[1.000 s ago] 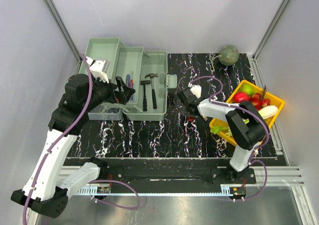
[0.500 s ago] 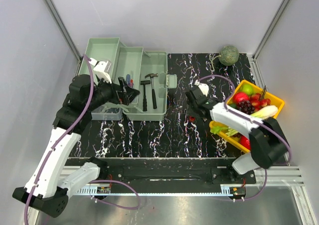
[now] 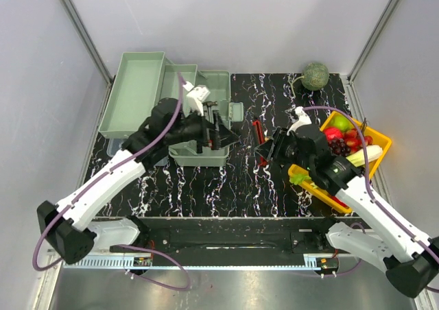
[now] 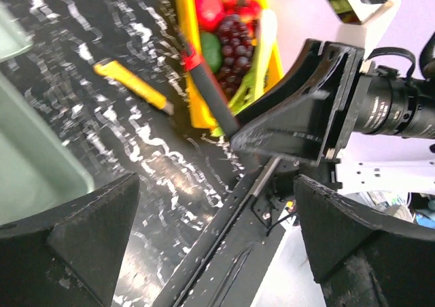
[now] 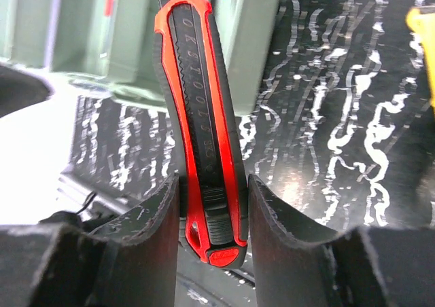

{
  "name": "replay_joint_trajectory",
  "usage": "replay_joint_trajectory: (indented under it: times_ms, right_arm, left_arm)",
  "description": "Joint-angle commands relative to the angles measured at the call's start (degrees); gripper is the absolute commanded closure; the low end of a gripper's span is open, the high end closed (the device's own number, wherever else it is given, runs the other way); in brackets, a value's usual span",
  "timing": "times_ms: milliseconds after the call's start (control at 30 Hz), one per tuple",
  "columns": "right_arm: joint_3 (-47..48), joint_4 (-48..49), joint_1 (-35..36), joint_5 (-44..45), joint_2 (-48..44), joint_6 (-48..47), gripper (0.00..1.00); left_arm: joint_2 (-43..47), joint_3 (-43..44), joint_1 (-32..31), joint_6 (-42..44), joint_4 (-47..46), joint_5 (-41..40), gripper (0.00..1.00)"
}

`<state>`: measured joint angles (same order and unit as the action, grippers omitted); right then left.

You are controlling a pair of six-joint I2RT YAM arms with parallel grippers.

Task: Pack the tool kit

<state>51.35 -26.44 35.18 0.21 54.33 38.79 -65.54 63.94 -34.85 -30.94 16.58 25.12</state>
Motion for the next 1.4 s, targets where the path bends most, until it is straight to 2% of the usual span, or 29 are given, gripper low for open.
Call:
replay_joint_trajectory:
  times_ms: [0,167,300,467,700,767,867,967,1067,1133,1200,1267,1367]
  right_arm:
    - [0.68,5.78,-0.20,-11.27,-4.13,-0.99,0.96]
    - [0.85,8.42,-0.20,-16.20,-8.00,-0.99,0.96]
    - [0.85,8.42,-0.29,-16.99,-9.06,-1.17,0.99]
    - [0.24,8.68,-0.29,-16.65,-8.54,-1.43,1.00]
    - [0.33,8.33,-0.20,-12.95,-6.60,-1.78,1.00]
    - [0.33,8.68,-0.20,-12.95,-5.99,-1.96,1.00]
    - [0.15,8.68,-0.29,-12.25,-5.46,-2.13,0.98]
    - [-0.20,7.98,-0.20,-10.41,-5.55,-2.14,0.87]
    - [-0.11,6.23,-0.20,-7.69,-5.55,-2.05,0.54]
    - [-0.29,5.00,-0.20,-4.88,-5.90,-1.52,0.26]
    - [-0.46,3.77,-0.20,-2.59,-6.69,-1.78,0.13]
    - [-0.64,2.62,-0.20,-0.66,-7.74,-1.87,0.07]
    - [-0.73,0.52,-0.29,2.24,-8.97,-1.87,0.06]
  left_arm:
    - [-5.28,8.82,-6.09,-0.08,-5.59,-6.05,0.01]
    - [-8.73,10.15,-8.56,-2.54,-7.26,-7.37,0.04]
    - [-10.48,10.76,-10.06,-3.25,-8.23,-6.14,0.13]
    - [-13.03,12.25,-11.03,-5.70,-6.83,-8.24,0.20]
    - [-17.87,19.20,-12.26,-7.55,2.40,-13.61,0.45]
    - [-18.66,19.11,-12.35,-8.26,2.41,-13.52,0.56]
    - [-19.54,19.64,-12.43,-8.70,2.93,-13.08,0.79]
    - [-19.98,20.43,-12.26,-8.44,4.42,-14.66,1.00]
    - [-20.15,21.48,-12.35,-7.12,6.00,-16.59,1.00]
    - [-20.07,22.62,-12.35,-5.37,7.58,-18.17,1.00]
    - [-19.89,24.81,-12.35,-3.00,10.30,-21.42,1.00]
    - [-19.45,26.84,-12.08,-0.10,13.81,-24.85,1.00]
    - [-18.14,30.26,-9.03,5.00,18.83,-29.86,1.00]
